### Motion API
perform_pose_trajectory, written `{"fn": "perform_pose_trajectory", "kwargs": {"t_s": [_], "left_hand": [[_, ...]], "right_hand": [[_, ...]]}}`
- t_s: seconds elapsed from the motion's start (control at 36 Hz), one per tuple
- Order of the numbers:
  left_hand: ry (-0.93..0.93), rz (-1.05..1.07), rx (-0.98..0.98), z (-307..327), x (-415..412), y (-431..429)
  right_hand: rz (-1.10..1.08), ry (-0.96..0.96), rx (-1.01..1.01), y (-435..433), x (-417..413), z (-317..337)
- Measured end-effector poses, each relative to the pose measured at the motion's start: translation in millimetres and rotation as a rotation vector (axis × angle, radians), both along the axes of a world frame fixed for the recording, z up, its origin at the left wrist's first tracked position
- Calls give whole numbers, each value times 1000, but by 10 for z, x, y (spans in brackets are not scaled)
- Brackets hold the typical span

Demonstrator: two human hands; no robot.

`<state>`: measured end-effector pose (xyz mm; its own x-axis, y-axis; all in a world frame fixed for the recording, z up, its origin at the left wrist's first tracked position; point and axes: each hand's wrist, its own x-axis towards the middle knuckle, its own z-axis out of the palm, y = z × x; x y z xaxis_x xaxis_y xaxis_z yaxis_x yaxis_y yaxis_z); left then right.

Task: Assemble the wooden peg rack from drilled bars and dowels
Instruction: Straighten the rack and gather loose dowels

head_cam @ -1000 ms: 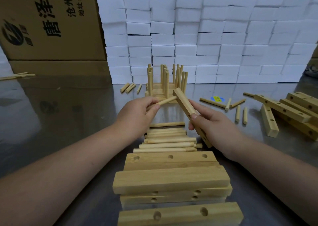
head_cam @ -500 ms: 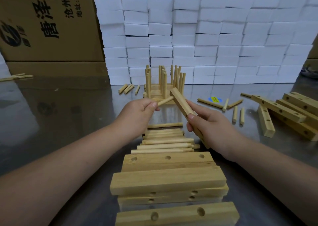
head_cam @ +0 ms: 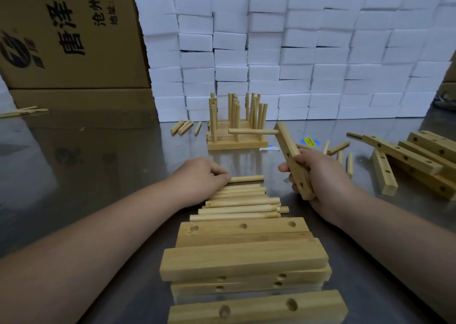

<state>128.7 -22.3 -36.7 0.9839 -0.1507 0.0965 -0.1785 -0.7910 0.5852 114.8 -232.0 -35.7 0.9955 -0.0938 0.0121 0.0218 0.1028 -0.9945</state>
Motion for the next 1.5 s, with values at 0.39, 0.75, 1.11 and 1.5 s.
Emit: {"fn": "perform_pose_trajectory", "kwargs": {"t_s": [0.39,0.75,1.11,1.5], "left_hand": [[-253,21,-191,74,-38,-55],[-337,-90,-173,173,-171,-149],[-302,-181,-205,227,-264,-217],[-364,-179,-30,251,-301,-205]], "right_hand": [[78,-92,-74,17,-67,14],[126,-229,-234,97,-183,59],[145,-278,-298,101,-198,53],[150,-343,-432,93,-206,68]]}}
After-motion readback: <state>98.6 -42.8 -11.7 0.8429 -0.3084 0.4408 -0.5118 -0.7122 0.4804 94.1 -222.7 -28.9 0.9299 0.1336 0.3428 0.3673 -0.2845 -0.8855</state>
